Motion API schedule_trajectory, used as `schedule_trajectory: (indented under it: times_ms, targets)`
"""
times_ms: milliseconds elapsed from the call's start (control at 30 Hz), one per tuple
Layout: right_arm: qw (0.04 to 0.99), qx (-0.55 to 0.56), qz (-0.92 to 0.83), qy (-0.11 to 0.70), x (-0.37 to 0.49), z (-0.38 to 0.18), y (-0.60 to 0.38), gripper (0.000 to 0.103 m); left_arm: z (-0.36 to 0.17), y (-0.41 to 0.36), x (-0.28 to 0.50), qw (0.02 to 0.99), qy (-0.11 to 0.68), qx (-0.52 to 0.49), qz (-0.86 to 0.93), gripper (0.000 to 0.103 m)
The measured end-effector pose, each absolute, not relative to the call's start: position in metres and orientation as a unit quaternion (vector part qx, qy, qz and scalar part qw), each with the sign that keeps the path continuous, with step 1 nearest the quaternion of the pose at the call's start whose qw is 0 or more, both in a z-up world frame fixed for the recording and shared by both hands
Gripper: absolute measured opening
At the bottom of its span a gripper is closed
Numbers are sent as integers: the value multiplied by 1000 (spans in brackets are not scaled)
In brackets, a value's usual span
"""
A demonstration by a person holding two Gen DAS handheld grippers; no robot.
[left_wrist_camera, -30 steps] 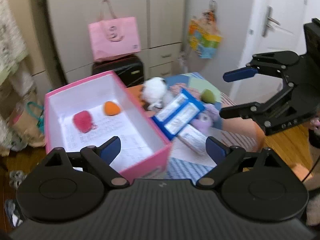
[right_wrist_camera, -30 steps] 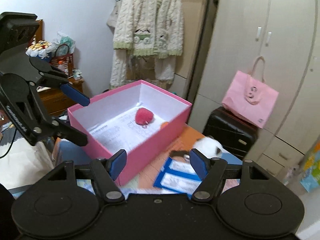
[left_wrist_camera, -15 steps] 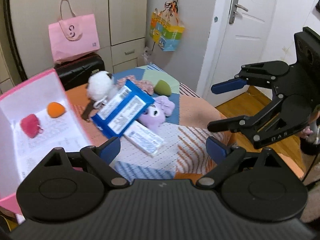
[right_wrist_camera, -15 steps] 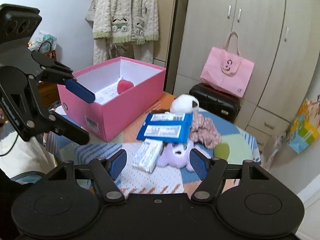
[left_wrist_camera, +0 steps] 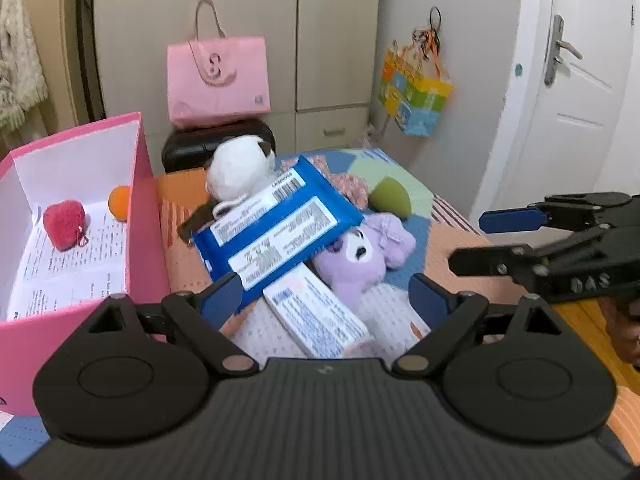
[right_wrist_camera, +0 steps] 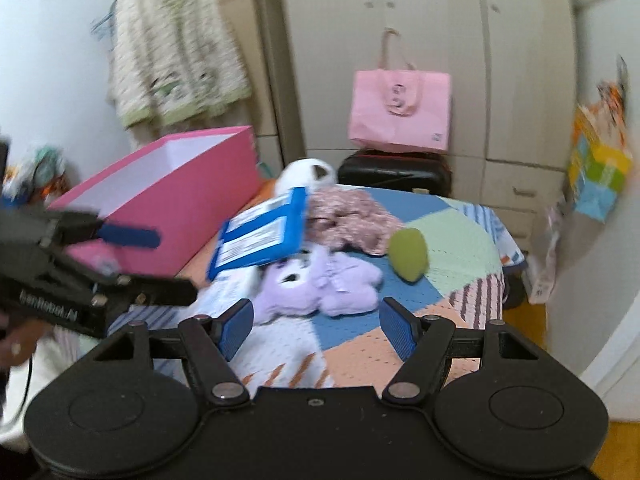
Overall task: Organize soft objects
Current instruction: 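Grasp the white boxed item with the left tool while the right tool grasps the green sponge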
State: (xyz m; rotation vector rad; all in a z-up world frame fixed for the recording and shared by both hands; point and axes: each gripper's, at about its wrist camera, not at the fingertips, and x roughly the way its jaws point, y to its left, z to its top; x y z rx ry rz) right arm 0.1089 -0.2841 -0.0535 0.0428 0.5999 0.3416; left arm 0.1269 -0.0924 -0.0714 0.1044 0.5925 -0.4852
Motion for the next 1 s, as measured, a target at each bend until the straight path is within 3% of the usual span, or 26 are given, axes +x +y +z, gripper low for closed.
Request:
schedule_trajectory:
  times_ms: [400, 600, 767, 900, 1000]
  targets:
    - [965, 22, 160, 208, 137, -83, -297, 74, -109, -106, 133, 948, 261, 31, -182, 83]
    - [965, 30, 132, 227, 164, -87, -303, 75, -123, -107, 148, 950, 259, 27, -171, 83]
    - [960, 41, 110, 256, 189, -88, -305, 75, -135, -101, 153, 938, 303, -16, -171, 83]
    - [956, 43, 104, 270, 206, -93, -304, 75, -139, -103, 145, 941, 290, 10, -175, 83]
    - [954, 47, 102, 278, 218, -97, -305, 74, -140, -100, 142, 941, 286, 6, -178, 74]
